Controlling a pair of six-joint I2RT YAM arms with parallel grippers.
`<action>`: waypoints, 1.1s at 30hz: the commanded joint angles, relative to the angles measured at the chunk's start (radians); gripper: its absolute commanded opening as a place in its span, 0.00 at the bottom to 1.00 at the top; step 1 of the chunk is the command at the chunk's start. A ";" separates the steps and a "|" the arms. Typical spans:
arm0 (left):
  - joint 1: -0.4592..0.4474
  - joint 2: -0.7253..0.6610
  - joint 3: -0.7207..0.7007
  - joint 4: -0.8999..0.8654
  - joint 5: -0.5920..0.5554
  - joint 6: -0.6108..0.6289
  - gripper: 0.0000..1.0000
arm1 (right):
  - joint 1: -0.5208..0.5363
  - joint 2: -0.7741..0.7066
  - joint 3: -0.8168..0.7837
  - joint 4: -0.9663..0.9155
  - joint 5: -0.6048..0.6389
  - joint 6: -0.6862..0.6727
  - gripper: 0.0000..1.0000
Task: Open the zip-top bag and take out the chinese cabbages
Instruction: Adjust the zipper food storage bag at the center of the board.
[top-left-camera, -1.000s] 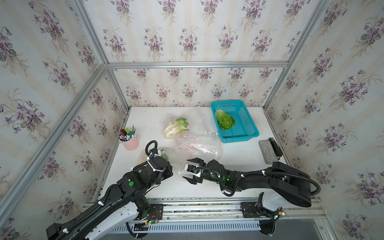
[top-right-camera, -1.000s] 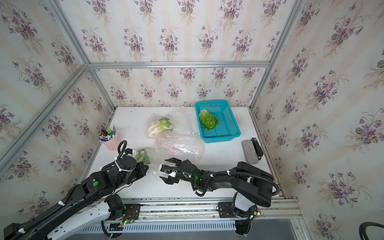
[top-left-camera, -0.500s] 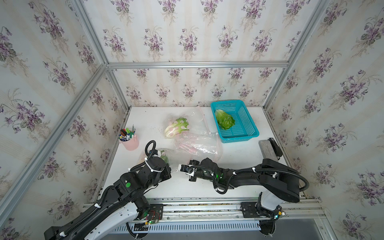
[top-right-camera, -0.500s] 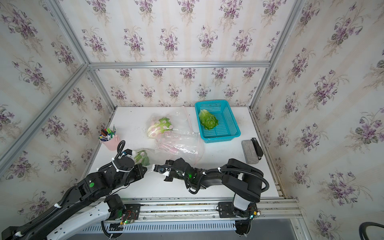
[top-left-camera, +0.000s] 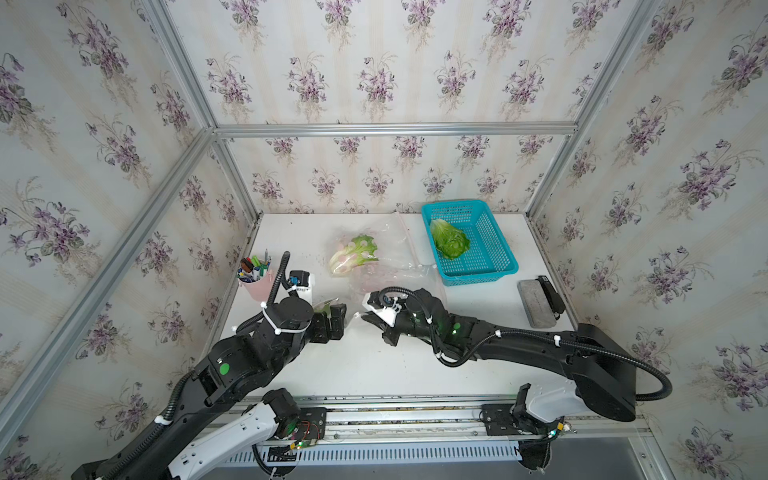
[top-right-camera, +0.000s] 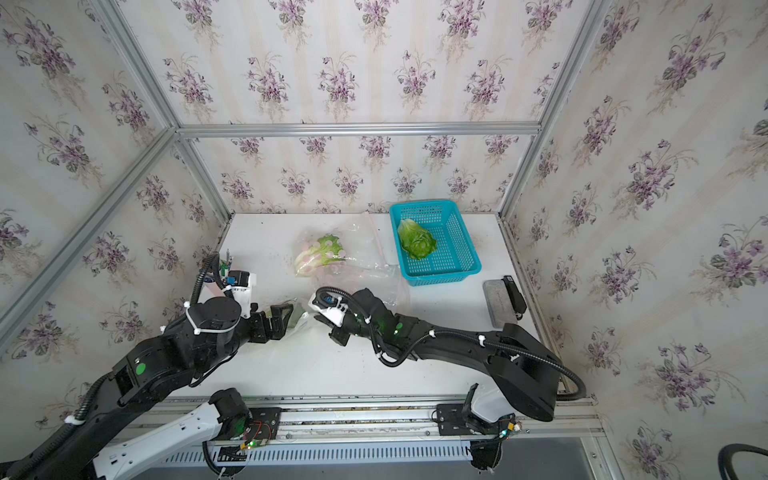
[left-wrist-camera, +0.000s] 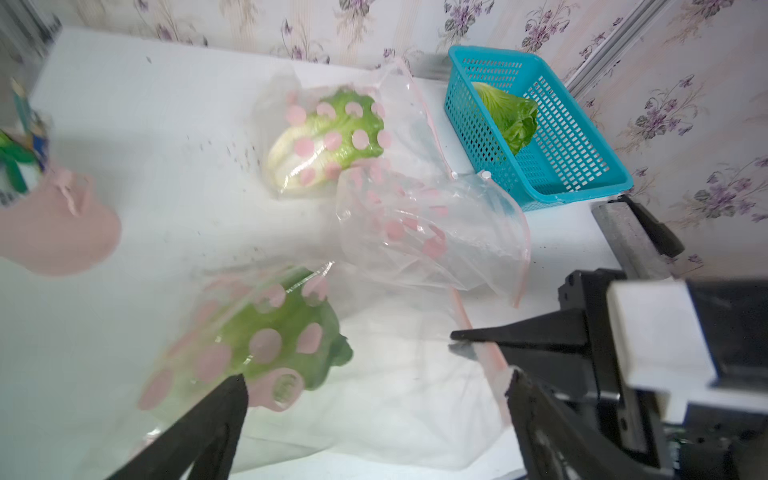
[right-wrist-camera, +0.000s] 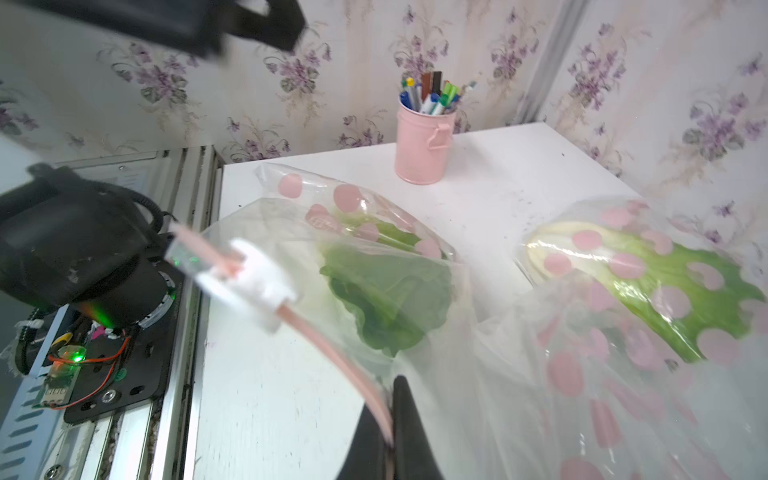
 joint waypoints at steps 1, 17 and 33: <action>0.002 0.008 0.010 0.055 -0.010 0.275 0.99 | -0.039 -0.020 0.042 -0.227 -0.060 0.019 0.00; 0.002 0.142 0.001 0.179 0.560 0.646 0.66 | -0.112 -0.070 0.126 -0.373 -0.126 0.017 0.00; 0.009 0.220 -0.014 0.222 0.528 0.607 0.45 | -0.113 -0.101 0.124 -0.380 -0.139 -0.003 0.00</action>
